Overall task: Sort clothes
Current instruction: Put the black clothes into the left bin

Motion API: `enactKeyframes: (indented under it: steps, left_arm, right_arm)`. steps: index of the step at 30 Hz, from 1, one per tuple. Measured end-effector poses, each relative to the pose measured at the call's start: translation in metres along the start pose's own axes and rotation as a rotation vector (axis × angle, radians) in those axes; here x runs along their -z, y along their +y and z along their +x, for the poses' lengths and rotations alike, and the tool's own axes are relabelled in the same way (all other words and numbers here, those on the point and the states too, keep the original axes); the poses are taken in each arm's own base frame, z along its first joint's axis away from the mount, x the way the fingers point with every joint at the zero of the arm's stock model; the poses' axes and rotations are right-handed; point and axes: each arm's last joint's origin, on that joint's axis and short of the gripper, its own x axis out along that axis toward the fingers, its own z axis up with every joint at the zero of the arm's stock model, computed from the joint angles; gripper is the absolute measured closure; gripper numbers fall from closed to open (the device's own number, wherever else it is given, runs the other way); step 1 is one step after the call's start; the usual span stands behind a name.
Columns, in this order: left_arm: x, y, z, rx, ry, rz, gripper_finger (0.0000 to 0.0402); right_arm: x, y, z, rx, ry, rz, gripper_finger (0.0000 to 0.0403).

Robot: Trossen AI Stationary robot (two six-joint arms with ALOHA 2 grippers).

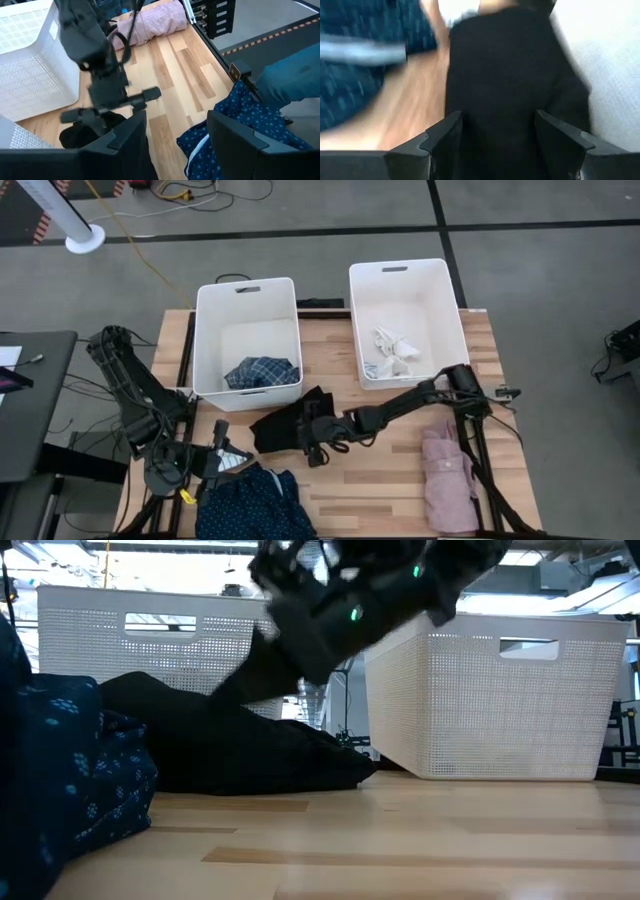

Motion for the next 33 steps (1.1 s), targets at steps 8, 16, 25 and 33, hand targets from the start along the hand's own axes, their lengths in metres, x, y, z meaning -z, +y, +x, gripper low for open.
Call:
enactKeyframes:
  steps: [8,16,25,33]
  left_arm:
    - [0.000,0.000,0.000,0.000,0.001,-0.015,0.0198]
    - [0.000,0.000,0.000,0.000,0.002,-0.021,0.0198]
    - [0.000,0.000,0.000,-0.001,0.002,-0.024,0.0198]
    - [0.000,0.000,0.000,-0.001,0.002,-0.038,0.0198]
  right_arm:
    - [0.025,0.001,0.036,-0.003,0.042,0.079,0.0138]
    - [0.026,0.002,0.038,-0.001,0.049,0.094,0.0187]
    - [0.027,0.005,0.038,-0.008,0.064,0.116,0.0341]
    - [0.027,0.014,0.036,-0.025,0.062,0.112,0.0391]
